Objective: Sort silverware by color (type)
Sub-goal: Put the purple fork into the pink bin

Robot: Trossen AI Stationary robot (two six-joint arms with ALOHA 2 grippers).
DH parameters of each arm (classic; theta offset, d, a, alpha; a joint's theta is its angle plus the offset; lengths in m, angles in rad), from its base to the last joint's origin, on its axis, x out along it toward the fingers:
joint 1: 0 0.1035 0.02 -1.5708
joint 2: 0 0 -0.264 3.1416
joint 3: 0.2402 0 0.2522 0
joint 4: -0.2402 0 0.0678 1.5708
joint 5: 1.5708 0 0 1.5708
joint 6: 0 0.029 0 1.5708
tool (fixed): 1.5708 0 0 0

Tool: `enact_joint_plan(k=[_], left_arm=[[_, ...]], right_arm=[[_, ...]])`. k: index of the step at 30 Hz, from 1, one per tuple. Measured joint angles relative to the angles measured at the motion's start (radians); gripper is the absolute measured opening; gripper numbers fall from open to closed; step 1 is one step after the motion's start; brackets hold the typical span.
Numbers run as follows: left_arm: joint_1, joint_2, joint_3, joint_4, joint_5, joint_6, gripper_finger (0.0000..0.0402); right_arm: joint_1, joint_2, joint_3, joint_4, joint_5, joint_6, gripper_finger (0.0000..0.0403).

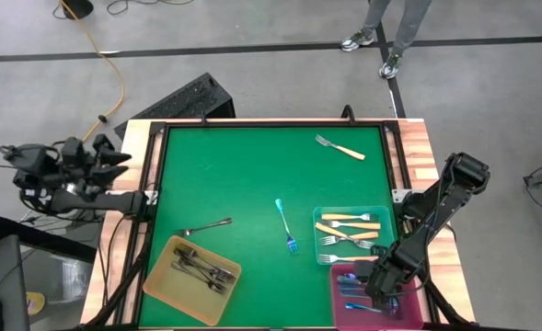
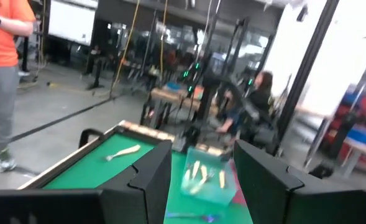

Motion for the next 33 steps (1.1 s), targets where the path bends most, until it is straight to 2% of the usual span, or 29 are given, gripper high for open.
enact_joint_plan(k=[5,11,18,25,33], left_arm=[[0.0,-0.022,0.005,-0.003,0.007,-0.037,0.0158],[0.0,-0.004,-0.038,0.001,0.003,-0.054,0.0158],[0.0,-0.006,-0.114,0.004,-0.059,-0.185,0.0158],[0.0,-0.005,-0.163,0.004,-0.057,-0.196,0.0158],[0.0,-0.005,-0.165,0.007,-0.125,-0.256,0.0158]], right_arm=[[0.014,0.0,-0.013,0.001,-0.014,0.001,0.003],[0.006,0.0,-0.103,0.123,-0.093,0.071,0.003],[0.0,0.0,-0.106,0.12,-0.097,0.042,0.0031],[0.0,0.0,-0.106,0.108,-0.097,0.043,0.0046],[-0.009,0.0,-0.106,0.099,-0.097,0.041,0.006]])
